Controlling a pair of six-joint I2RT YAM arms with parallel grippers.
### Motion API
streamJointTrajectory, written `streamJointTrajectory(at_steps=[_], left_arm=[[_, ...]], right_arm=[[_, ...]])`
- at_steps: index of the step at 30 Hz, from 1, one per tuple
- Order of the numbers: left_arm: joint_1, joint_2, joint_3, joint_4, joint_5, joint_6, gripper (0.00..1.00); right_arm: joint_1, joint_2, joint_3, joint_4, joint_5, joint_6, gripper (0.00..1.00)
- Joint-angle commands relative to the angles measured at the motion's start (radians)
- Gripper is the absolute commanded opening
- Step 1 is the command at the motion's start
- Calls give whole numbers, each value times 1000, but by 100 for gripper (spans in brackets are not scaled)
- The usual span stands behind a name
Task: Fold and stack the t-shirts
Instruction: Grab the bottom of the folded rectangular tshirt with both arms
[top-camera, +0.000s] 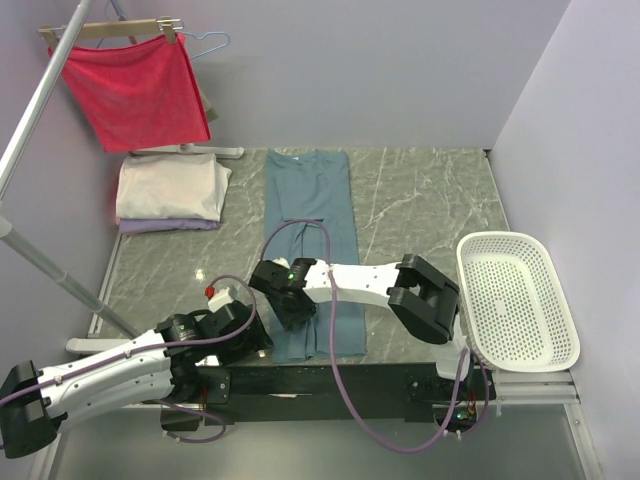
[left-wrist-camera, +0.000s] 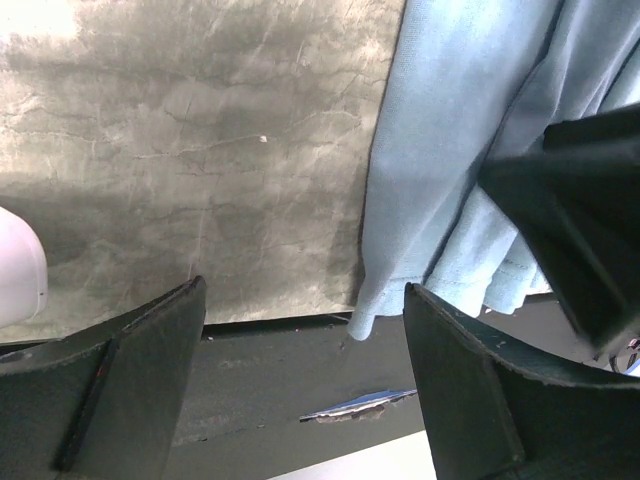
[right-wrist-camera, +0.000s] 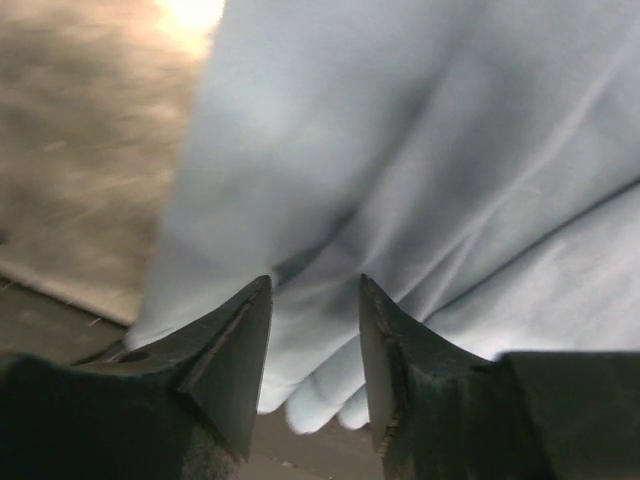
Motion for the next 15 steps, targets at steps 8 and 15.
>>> streamJointTrajectory(at_steps=[8, 15], left_arm=[[-4, -21, -9, -12, -31, -5, 86], [-4, -6, -5, -12, -34, 0, 88]], right_arm=[[10, 36, 34, -87, 107, 56, 36], [27, -53, 35, -40, 104, 24, 5]])
